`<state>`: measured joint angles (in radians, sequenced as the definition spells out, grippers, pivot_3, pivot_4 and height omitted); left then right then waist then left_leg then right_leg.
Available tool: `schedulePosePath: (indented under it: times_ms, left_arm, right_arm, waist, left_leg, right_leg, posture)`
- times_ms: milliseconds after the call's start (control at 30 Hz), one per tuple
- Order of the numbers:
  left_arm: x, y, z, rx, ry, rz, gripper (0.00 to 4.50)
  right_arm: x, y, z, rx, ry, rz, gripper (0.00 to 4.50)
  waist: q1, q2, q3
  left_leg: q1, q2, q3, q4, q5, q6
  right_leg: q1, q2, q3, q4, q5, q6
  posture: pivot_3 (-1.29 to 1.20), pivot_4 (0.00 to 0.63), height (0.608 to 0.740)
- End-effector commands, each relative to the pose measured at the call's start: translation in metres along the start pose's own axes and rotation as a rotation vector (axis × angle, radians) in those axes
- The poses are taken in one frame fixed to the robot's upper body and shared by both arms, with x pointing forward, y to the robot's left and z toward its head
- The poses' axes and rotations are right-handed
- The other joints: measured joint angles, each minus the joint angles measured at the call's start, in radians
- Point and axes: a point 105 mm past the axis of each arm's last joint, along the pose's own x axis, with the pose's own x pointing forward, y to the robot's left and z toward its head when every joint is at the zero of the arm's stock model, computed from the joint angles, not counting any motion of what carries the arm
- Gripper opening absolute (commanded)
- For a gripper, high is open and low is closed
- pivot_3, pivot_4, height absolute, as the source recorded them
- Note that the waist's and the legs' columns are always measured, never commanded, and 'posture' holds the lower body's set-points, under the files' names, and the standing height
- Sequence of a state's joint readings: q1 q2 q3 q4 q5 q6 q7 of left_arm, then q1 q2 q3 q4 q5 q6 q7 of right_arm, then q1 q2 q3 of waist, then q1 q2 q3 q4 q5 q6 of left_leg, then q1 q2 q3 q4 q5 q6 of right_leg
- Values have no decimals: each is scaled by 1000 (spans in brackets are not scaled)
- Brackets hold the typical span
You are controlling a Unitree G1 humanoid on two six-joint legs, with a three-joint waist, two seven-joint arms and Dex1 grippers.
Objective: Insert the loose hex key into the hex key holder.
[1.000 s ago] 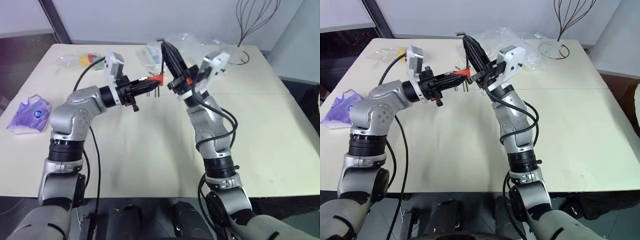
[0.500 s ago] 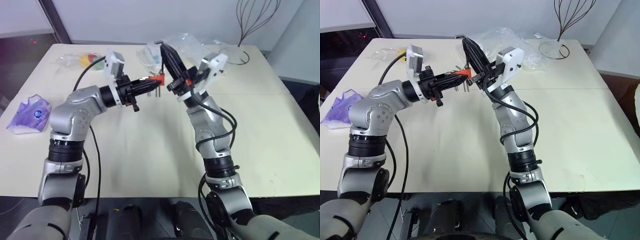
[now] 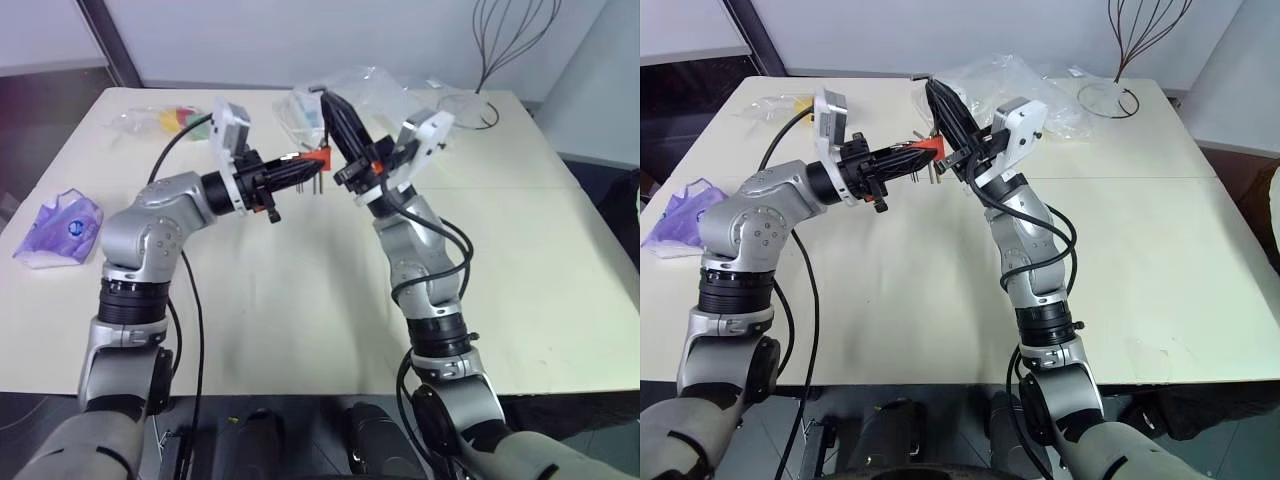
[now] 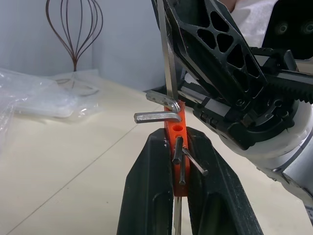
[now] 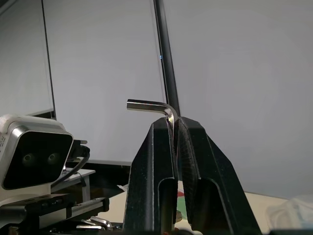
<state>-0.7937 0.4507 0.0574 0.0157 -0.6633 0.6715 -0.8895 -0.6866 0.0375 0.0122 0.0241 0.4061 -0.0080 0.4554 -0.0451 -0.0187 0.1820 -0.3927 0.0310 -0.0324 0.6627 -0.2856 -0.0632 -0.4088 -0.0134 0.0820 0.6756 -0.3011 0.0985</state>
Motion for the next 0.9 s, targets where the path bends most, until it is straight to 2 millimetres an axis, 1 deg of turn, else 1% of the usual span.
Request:
schedulePosePath:
  times_ms: [33,333,467,667,733,767,800,833,867,900]
  left_arm:
    - [0,-6,26,65,-71,-25,0]
    - [-1,-3,27,72,-71,-16,0]
    - [-1,-3,24,83,-54,-16,0]
    - [0,-4,24,83,-56,-18,0]
    - [0,-4,24,82,-56,-19,0]
    - [0,-4,24,82,-56,-19,0]
    - [0,-4,24,82,-55,-19,0]
    - [0,-3,24,81,-56,-18,0]
    - [0,-3,24,80,-56,-17,0]
    - [0,-3,24,81,-55,-17,0]
  right_arm:
    - [-1,2,7,-14,-22,5,74]
    - [-7,6,1,-44,24,33,74]
    - [-10,9,-3,-79,54,63,74]
    - [-11,11,-5,-70,69,68,74]
    - [-12,10,-5,-69,72,61,706]
    - [-13,10,-5,-70,73,59,915]
    - [-14,9,-5,-68,73,55,1358]
    - [-15,8,-4,-67,74,51,1943]
    - [-17,7,-4,-68,77,49,2332]
    - [-20,6,-4,-70,81,46,2925]
  waist:
    - [0,0,0]
    - [0,0,0]
    - [0,0,0]
    - [0,0,0]
    - [0,0,0]
    - [0,0,0]
    - [0,0,0]
    - [0,0,0]
    - [0,0,0]
    - [1,0,0]
  left_leg:
    - [0,0,0,0,0,0]
    - [0,0,0,0,0,0]
    - [0,0,0,0,0,0]
    - [0,0,0,0,0,0]
    - [0,0,0,0,0,0]
    - [0,0,0,0,0,0]
    - [0,0,0,0,0,0]
    - [0,0,0,0,0,0]
    - [0,0,0,0,0,0]
    - [0,0,0,0,0,0]
  right_leg:
    - [0,0,0,0,0,0]
    - [0,0,0,0,0,0]
    - [0,0,0,-1,0,0]
    - [0,0,0,-1,0,0]
    - [0,0,0,-1,0,0]
    - [0,0,0,-1,0,0]
    - [0,0,0,-1,0,0]
    - [0,0,0,-1,0,0]
    - [0,0,0,-1,0,0]
    - [0,0,0,-1,0,0]
  posture:
    - [0,150,740]
    - [0,150,740]
    - [0,150,740]
    - [0,150,740]
    - [0,150,740]
    - [0,150,740]
    - [0,150,740]
    - [0,150,740]
    - [0,150,740]
    - [0,150,740]
